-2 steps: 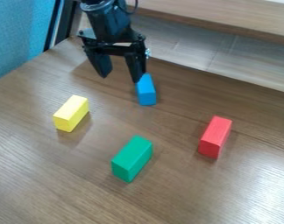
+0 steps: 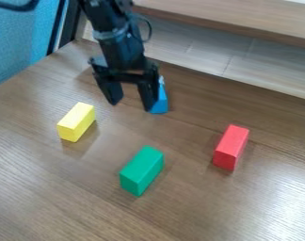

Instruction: Put the green rectangular to top left

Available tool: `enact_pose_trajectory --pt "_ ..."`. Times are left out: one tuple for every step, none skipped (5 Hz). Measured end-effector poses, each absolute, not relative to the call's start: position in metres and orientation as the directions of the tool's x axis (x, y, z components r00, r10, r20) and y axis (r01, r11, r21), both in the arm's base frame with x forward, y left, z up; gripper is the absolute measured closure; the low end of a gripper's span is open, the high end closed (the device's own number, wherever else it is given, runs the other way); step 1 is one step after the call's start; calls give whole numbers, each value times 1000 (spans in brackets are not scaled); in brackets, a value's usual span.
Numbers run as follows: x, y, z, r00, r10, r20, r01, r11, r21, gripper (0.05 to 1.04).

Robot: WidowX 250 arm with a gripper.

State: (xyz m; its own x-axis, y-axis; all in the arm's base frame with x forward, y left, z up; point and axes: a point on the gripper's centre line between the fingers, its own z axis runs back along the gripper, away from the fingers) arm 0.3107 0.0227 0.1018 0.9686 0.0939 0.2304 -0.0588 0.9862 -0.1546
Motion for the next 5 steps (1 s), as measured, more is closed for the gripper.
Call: enact_pose_trajectory --pt "302 11 89 975 64 211 -34 989 -146 83" --pt "296 0 84 976 47 212 -15 989 -150 83" --pt "286 -12 75 981 15 195 12 990 -140 83" --pt "275 -17 64 985 -4 173 26 991 -128 83" --pt "267 -22 50 990 -33 141 47 994 -96 83"
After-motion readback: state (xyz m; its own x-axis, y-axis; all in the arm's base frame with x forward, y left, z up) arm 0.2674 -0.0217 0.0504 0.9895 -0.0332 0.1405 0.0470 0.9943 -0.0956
